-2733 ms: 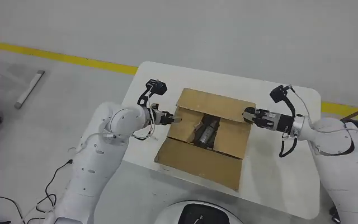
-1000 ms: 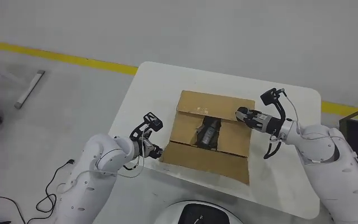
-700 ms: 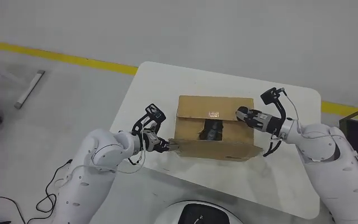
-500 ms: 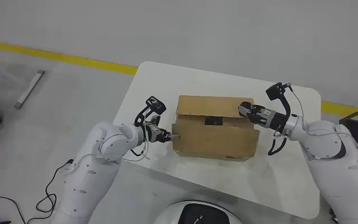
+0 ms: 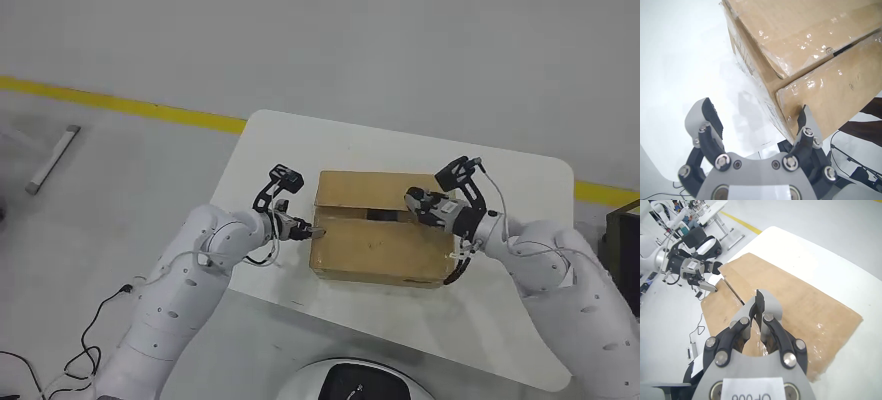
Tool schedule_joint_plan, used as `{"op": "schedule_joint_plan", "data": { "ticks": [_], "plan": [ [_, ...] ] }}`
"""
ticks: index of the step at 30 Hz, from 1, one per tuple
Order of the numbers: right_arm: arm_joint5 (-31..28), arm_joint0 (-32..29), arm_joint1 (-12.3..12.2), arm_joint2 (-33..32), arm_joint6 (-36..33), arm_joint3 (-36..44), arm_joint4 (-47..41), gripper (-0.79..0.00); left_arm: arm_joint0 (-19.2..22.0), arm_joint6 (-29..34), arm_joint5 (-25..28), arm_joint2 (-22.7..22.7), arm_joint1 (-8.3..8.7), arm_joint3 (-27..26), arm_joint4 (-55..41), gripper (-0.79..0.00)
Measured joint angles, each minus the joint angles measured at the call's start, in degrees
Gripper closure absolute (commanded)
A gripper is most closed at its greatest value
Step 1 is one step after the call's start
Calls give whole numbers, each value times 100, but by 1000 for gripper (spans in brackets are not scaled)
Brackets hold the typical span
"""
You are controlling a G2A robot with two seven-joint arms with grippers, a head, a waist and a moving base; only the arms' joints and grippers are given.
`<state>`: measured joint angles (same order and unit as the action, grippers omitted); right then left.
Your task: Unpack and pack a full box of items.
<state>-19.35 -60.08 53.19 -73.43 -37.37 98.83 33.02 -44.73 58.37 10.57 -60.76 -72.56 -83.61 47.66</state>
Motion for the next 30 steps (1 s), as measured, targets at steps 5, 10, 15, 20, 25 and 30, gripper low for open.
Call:
{"op": "schedule_joint_plan", "data": {
  "ticks": [5,10,15,20,25,30],
  "plan": [
    [39,-94,52,278,313,-89,303,0,76,-61,-119,77,-14,97,108,-785],
    [53,-148,82,391,463,-178,489,0,14,-50,-199,3,19,-85,259,-785],
    [115,-146,106,424,494,-230,530,0,-341,120,-396,-132,99,-608,648,-785],
    [150,-124,126,434,481,-241,557,0,-355,126,-397,-132,101,-623,651,-785],
    [187,-118,144,443,442,-246,588,0,-362,118,-396,-134,101,-622,650,-785],
    [200,-116,156,417,405,-278,553,0,-607,-221,-317,-149,124,-402,739,-785]
  ]
}}
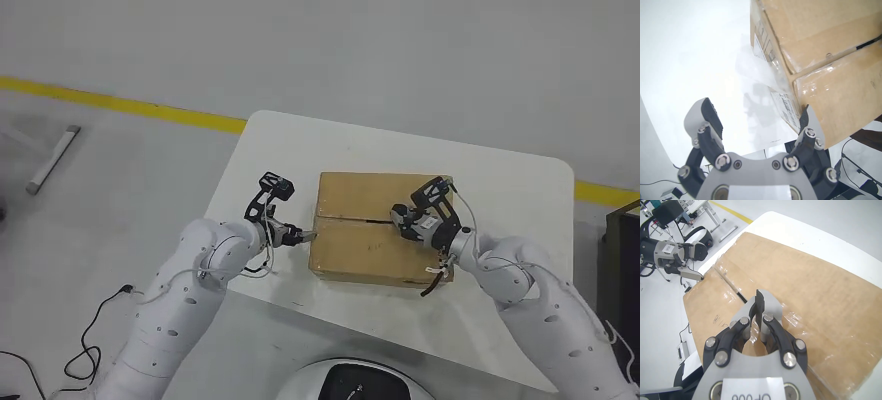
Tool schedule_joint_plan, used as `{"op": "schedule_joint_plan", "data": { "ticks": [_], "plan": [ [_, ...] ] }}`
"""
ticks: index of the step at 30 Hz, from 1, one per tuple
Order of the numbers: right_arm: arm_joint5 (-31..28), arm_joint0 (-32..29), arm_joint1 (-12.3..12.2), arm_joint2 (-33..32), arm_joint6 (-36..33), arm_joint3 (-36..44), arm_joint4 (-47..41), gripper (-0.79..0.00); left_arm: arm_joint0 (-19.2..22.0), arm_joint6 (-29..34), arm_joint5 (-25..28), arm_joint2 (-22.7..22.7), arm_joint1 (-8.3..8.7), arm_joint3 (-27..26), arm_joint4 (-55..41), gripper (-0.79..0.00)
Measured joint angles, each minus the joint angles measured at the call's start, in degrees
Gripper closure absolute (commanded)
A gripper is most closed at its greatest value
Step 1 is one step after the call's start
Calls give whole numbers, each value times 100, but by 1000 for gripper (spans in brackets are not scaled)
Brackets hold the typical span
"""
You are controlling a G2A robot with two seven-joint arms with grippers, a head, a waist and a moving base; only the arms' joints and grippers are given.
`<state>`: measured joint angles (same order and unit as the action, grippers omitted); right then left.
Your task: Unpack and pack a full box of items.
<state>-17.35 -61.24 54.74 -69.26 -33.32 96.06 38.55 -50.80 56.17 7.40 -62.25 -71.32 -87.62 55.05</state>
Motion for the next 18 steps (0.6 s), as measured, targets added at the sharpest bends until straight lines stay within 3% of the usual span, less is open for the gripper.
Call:
{"op": "schedule_joint_plan", "data": {
  "ticks": [4,10,18],
  "plan": [
    [-14,-5,0,-73,-41,6,-29,0,-106,-271,-110,92,10,-30,530,-785],
    [-8,-42,-3,-178,-98,43,-71,0,-170,-450,46,-183,30,-451,-31,-785],
    [-5,-66,14,-201,-97,18,-71,0,-258,-490,353,-231,89,-1091,420,-785]
  ]
}}
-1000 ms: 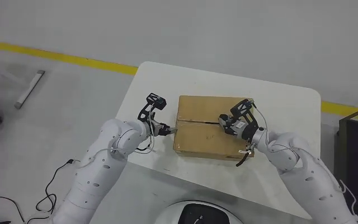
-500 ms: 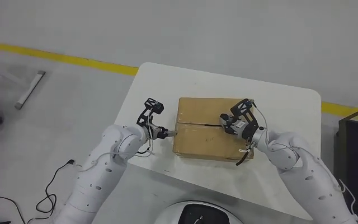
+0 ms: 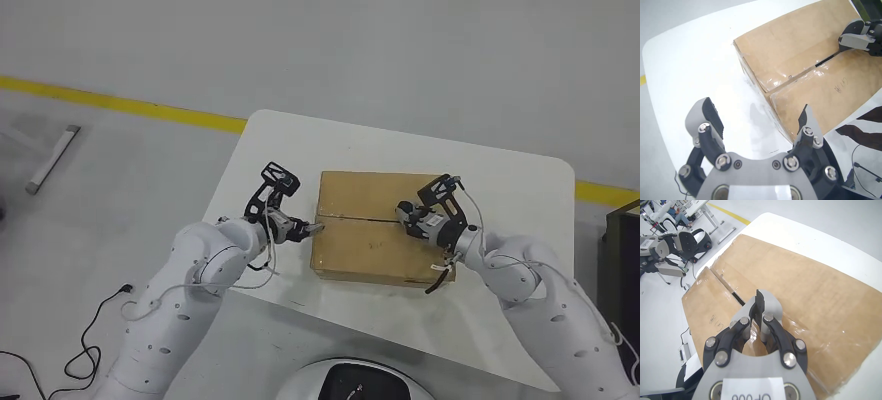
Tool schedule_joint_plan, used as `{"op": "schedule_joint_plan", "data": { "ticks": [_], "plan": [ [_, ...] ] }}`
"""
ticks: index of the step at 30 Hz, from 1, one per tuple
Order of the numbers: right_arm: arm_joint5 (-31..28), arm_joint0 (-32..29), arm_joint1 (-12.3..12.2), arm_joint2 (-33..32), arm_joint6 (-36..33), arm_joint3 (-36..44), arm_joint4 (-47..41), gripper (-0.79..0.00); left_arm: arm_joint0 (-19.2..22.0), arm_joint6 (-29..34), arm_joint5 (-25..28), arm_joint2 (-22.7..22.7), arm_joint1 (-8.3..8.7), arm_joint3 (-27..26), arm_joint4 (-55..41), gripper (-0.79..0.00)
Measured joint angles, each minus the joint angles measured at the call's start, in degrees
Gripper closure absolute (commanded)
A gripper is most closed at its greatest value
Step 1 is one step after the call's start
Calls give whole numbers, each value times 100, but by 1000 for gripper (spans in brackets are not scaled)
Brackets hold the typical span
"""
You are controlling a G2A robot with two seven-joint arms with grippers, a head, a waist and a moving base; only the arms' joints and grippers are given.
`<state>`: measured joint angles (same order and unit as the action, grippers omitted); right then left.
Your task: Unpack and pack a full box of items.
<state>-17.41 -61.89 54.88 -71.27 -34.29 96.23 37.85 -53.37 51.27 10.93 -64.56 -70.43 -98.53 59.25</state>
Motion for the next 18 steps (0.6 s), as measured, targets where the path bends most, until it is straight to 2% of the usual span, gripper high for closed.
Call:
{"op": "schedule_joint_plan", "data": {
  "ticks": [3,10,14,18],
  "plan": [
    [-6,3,8,5,3,-20,3,0,-121,-77,-168,-104,29,-45,320,-785],
    [-32,26,21,-16,-20,-87,21,0,-481,-432,-921,-273,82,160,1523,-785],
    [-62,41,27,-25,-42,-112,34,0,-491,-566,-1033,0,54,436,2041,-785],
    [-61,73,37,-26,-70,-93,36,0,-487,-563,-1032,-7,54,432,2034,-785]
  ]
}}
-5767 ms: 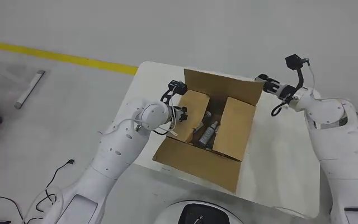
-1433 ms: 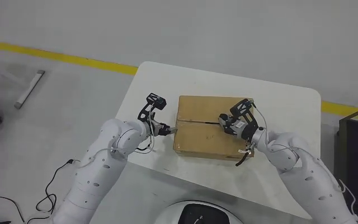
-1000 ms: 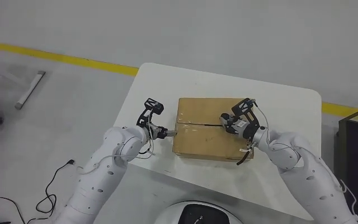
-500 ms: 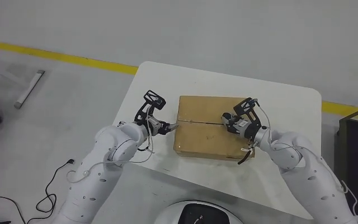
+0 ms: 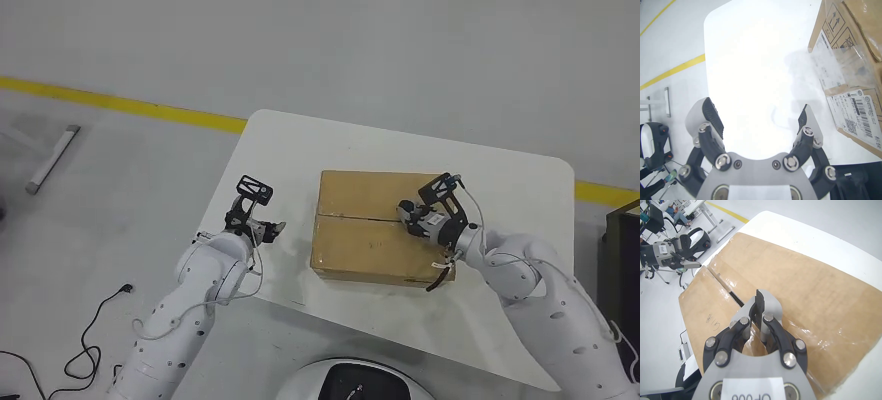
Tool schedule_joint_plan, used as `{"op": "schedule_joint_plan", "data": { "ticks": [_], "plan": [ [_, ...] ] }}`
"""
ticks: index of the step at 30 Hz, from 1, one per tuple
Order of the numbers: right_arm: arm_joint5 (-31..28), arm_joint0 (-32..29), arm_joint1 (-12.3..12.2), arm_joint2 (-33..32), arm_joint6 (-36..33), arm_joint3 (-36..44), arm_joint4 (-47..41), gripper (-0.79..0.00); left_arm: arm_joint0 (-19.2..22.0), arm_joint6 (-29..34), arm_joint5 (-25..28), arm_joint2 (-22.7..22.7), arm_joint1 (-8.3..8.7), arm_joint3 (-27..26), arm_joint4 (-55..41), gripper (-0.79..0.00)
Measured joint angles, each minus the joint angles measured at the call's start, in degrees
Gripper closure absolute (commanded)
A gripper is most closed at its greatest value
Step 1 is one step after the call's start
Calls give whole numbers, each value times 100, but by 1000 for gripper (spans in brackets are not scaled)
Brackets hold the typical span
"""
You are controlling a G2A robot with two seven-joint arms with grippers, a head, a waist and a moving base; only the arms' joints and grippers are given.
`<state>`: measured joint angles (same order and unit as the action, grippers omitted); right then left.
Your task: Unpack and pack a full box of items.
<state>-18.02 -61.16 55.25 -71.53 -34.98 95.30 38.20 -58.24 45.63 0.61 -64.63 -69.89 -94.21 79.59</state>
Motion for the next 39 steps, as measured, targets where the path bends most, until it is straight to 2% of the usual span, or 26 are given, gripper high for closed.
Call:
{"op": "schedule_joint_plan", "data": {
  "ticks": [9,16,27,33,39],
  "plan": [
    [17,17,14,-58,-63,-1,-123,0,-24,-41,35,7,1,24,8,-785],
    [38,26,22,-88,-116,-81,-138,0,26,-850,545,256,-43,501,150,-785],
    [33,44,47,-37,-147,-136,-97,0,642,-1882,778,930,-272,1407,280,-785],
    [31,89,63,-19,-172,-129,-110,0,817,-2404,411,1079,-392,1730,314,-785],
    [3,110,75,-2,-183,-153,-114,0,718,-3017,-161,1003,-445,1650,427,-785]
  ]
}}
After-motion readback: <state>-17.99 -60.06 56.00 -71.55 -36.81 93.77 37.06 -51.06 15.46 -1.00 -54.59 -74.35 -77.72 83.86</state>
